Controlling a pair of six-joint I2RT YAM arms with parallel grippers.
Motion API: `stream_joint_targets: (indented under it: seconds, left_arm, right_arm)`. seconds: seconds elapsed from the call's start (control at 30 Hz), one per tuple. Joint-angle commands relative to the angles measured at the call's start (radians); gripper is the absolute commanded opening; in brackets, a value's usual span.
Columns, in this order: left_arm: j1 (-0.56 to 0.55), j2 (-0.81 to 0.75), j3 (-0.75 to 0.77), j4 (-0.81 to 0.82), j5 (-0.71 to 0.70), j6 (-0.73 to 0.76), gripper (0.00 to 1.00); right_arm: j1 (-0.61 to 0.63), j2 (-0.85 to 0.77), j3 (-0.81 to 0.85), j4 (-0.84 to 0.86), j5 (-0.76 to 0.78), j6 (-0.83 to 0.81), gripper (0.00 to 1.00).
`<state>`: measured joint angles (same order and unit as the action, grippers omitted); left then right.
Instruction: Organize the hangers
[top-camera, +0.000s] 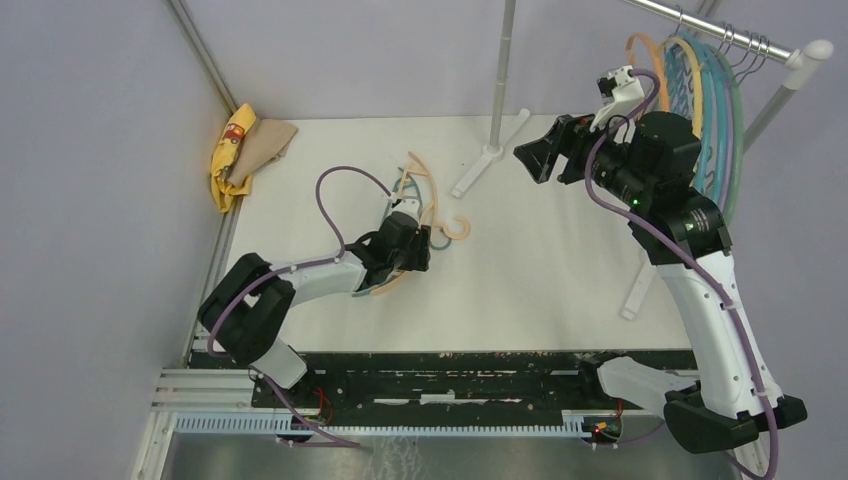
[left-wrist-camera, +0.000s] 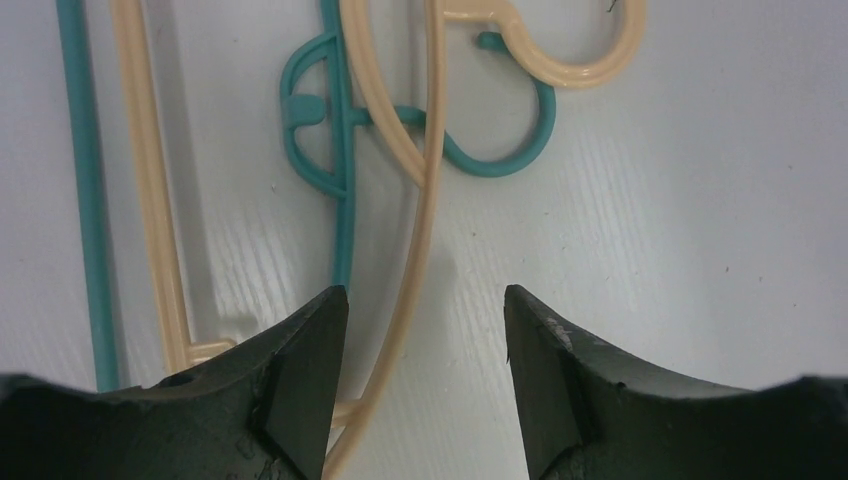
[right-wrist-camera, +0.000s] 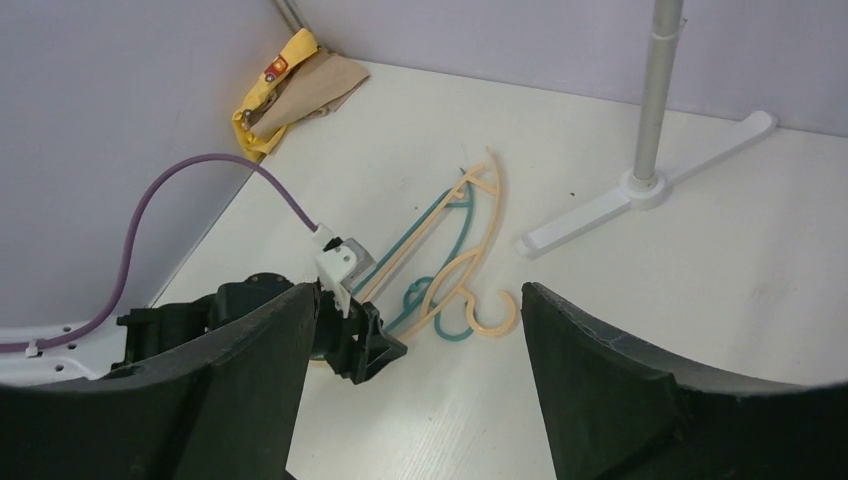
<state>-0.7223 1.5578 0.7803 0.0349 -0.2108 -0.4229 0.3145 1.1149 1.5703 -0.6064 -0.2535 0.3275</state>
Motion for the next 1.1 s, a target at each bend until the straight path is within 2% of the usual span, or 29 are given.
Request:
stream_joint_targets:
  seconds: [0.0, 0.5, 0.57, 0.77, 0.9, 1.07]
  left_arm:
    - [-0.006, 0.049, 0.069, 0.085, -0.025, 0.069, 0.64]
    - [-0.007, 0.207, 0.138, 0.105, -0.038, 0.111, 0.56]
    - [-0.008, 0.220, 0.152, 0.101, -0.038, 0.121, 0.49]
    - [-0.008, 0.267, 0.176, 0.088, -0.030, 0.125, 0.06]
    - [-0.008, 0.262, 0.160, 0.091, -0.025, 0.113, 0.03]
    - [-0.008, 0.158, 0.156, 0.061, -0.025, 0.085, 0.03]
  right_arm:
    - [0.013, -0.005, -0.023, 0.041, 0.007, -0.016, 0.83]
    - [0.013, 0.000, -0.091, 0.067, 0.002, -0.012, 0.83]
    - [0.014, -0.002, -0.102, 0.073, 0.001, -0.008, 0.83]
    - [0.014, -0.004, -0.117, 0.082, -0.001, 0.000, 0.81]
    - [0.015, -0.010, -0.137, 0.085, -0.008, 0.006, 0.77]
    - [0.023, 0.004, -0.181, 0.077, -0.084, 0.021, 0.69]
